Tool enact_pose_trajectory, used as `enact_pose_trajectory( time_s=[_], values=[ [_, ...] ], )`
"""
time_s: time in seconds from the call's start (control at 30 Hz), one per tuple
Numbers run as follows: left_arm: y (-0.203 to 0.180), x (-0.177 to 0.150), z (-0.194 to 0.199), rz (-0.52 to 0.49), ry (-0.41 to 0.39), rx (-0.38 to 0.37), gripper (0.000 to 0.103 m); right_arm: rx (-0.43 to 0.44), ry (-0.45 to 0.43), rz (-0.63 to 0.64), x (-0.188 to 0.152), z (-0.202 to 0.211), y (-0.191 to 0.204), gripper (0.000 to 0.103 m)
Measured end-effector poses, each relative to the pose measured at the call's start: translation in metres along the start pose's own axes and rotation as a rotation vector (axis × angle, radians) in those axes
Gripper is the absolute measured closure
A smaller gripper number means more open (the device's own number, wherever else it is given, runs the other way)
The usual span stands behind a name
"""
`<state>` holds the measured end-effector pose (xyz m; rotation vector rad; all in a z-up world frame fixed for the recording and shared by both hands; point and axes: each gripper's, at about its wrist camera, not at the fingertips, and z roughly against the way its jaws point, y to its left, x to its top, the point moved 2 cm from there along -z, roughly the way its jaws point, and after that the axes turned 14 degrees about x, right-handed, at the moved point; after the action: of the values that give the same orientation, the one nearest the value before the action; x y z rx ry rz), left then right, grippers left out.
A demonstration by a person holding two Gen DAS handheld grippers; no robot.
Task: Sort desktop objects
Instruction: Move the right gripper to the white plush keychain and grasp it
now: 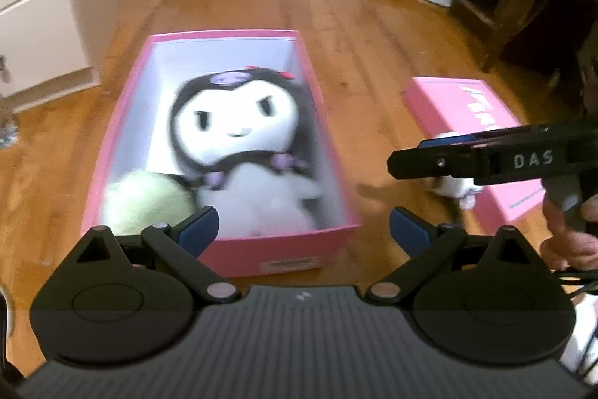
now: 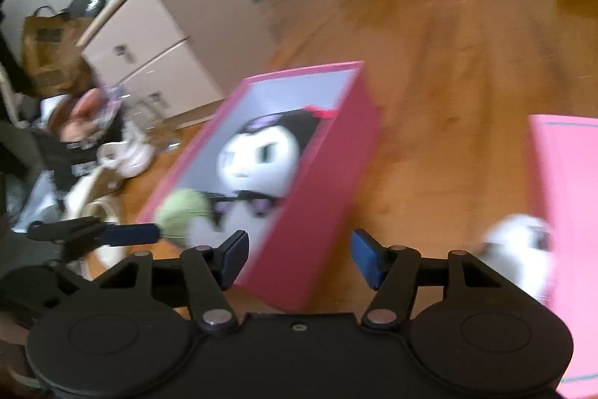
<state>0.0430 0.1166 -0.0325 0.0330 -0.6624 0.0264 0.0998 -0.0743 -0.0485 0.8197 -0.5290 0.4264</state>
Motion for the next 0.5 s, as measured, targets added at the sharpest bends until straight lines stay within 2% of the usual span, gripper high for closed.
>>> enact_pose_trajectory(
  time_s=[0.1,0.27,0.5],
  values=[
    [-0.022,0.002,-0.002,-0.013,0.013,-0.047,0.004,-0.074,-0.007,0.003,-0.004,0.022,-0.021,0.036],
    [-0.060,0.009,0.003,-0.045,-0.024,-0.114,0.004,-0.094,-0.023,-0.034,-0.005,0.049,-0.046,0.036],
    [-0.113,0.018,-0.004,-0.126,-0.040,-0.116,0.004,-0.176,-0.027,0.016,-0.008,0.068,-0.064,0.036]
  ],
)
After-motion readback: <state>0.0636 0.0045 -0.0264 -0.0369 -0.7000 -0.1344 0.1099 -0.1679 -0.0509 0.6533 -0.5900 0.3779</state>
